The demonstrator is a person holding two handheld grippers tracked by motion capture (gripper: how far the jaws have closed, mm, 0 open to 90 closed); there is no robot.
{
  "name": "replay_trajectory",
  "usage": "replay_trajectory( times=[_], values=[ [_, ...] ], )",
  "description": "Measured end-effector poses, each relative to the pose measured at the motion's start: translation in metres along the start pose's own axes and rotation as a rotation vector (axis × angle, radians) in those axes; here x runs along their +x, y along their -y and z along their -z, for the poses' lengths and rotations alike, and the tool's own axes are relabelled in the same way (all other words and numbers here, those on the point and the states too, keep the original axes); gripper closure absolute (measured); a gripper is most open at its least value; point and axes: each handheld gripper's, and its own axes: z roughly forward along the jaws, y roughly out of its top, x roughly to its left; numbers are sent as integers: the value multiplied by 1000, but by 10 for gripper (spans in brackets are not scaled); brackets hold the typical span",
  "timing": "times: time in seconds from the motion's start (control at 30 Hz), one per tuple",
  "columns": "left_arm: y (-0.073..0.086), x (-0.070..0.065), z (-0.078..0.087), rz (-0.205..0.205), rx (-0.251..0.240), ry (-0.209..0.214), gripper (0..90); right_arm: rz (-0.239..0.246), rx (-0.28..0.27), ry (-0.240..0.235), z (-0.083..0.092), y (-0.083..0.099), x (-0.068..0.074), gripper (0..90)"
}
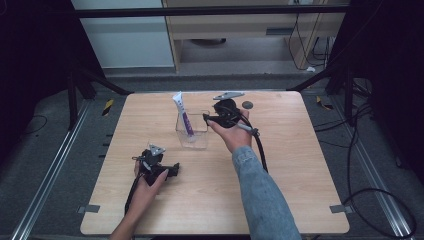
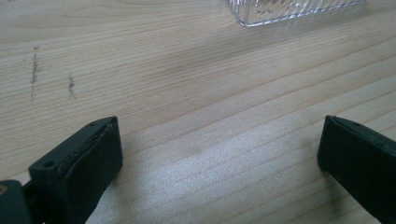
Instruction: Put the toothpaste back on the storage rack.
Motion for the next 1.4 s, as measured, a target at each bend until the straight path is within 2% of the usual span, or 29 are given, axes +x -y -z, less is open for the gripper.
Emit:
replay_trajectory(
  times=[0.13,0.23,0.27,0.4,0.6,0.67,0.8,0.9,1.07,1.23,1.4],
  values=[
    [0,0,0,1,0,0,0,-30,-4,4,10,7,-15,313],
    [0,0,0,2,0,0,0,-31,7,8,14,11,-19,268],
    [0,0,0,3,-1,0,0,-24,35,23,18,17,-23,226],
    [0,0,0,0,2,0,0,-9,67,56,24,25,-28,190],
    [-1,-1,0,2,4,-3,0,-10,91,40,38,39,-43,121],
    [-1,-1,0,2,4,-3,0,0,109,61,40,42,-47,116],
    [-1,-1,0,1,5,-3,0,-23,113,78,46,49,-57,121],
    [-1,-1,0,1,5,-3,0,-35,136,100,48,57,-66,124],
    [-1,-1,0,2,4,-3,0,-37,164,137,48,73,-82,141],
    [-1,-1,0,3,3,-3,0,-71,184,168,49,93,-99,145],
    [-1,-1,0,1,5,-2,0,-81,197,185,50,104,-107,143]
  ],
)
